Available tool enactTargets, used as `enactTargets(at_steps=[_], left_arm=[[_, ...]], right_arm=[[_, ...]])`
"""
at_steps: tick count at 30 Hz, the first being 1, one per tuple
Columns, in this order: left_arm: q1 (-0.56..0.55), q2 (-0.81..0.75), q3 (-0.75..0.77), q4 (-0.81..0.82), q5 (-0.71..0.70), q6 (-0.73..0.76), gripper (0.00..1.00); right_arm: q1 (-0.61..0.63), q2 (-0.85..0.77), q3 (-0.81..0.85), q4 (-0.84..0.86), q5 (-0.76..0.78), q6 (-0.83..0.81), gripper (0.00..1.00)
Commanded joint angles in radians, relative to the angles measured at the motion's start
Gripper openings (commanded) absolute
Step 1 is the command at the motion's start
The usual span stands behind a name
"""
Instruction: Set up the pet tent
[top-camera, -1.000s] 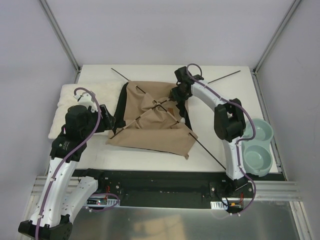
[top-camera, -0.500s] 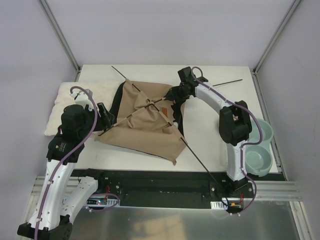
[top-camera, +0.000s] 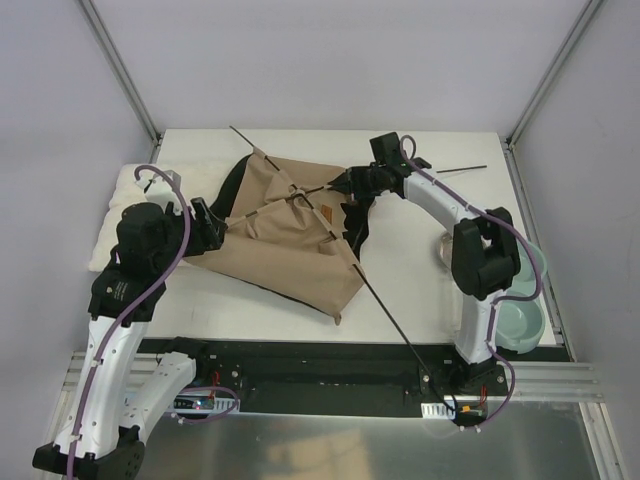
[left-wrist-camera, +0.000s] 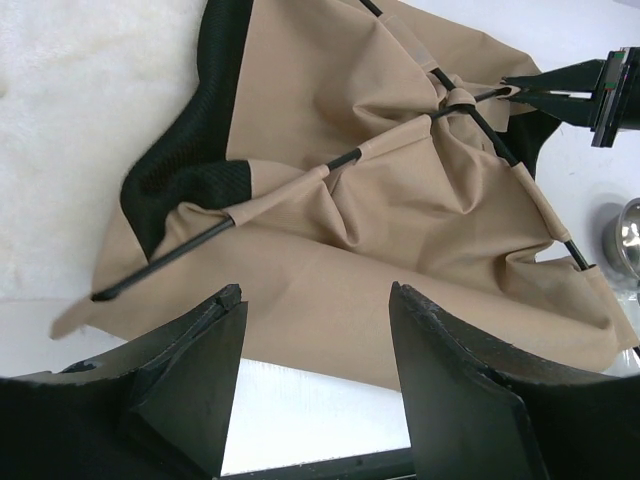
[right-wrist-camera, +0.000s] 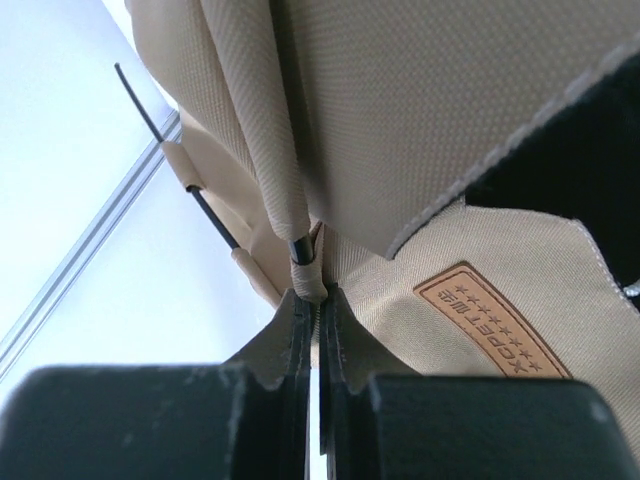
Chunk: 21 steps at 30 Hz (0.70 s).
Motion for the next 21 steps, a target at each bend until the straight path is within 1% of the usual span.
enactTargets(at_steps=[1,7,14,21], left_arm=[[-0.005,0.009,0.053,0.018,0.007,-0.028,0.61],[-0.007,0.025,0.078,0.019,0.006,-0.038,0.61],[-0.005,0.049,0.125,0.019,0.003,-0.058,0.62],[-0.005,0.058,0.173,0.018,-0.002,-0.074,0.62]], right_arm=[[-0.012,-0.104,-0.006,0.114,-0.114,0.111,0.0],[-0.021,-0.135,-0.032,0.172,-0.119,0.157,0.0],[-0.033,-0.193,-0.116,0.31,-0.069,0.217,0.0],[-0.032,-0.27,-0.147,0.308,-0.026,0.209,0.0]])
